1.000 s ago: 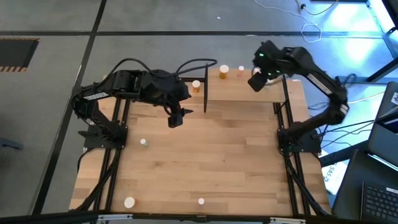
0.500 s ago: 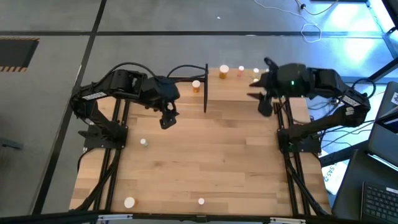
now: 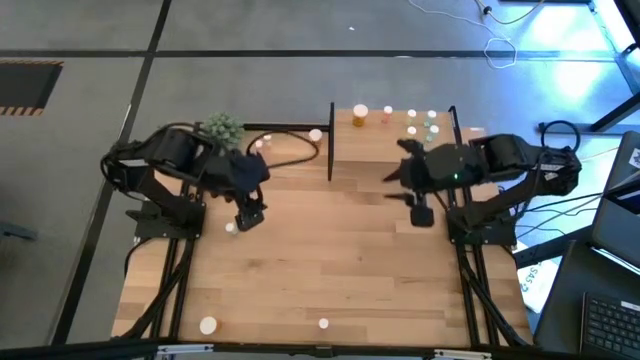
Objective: Pick and place medicine bottles onto shelf by color
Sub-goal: Put the bottom pink pill bottle on the shelf aligned with the other pink pill bottle
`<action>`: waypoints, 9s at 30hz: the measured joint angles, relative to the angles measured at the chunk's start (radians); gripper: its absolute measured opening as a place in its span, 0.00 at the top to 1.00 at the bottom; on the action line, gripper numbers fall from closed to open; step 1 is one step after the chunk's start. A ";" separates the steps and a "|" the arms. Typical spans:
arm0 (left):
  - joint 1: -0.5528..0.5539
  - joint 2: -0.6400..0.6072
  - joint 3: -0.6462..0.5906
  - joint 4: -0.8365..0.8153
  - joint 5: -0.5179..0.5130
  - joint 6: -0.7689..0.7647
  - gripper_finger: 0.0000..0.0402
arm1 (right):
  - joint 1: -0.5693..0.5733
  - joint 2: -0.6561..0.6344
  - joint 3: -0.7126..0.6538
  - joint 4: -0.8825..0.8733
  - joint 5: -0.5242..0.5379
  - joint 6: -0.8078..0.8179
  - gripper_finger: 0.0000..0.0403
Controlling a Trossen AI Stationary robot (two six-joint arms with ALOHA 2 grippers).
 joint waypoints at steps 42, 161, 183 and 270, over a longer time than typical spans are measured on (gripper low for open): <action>-0.539 -0.004 0.000 0.002 -0.173 -0.242 0.33 | 0.189 0.356 0.000 0.201 -0.410 0.451 0.58; -0.680 0.002 -0.363 0.355 -0.309 -0.369 0.33 | 0.319 0.877 -0.047 0.676 -0.443 -0.213 0.41; -0.680 0.002 -0.363 0.355 -0.309 -0.369 0.33 | 0.319 0.918 -0.047 0.732 -0.430 -0.206 0.46; -0.629 -0.013 -0.328 0.357 -0.432 -0.183 0.33 | 0.235 0.685 0.637 -0.170 0.182 0.465 0.69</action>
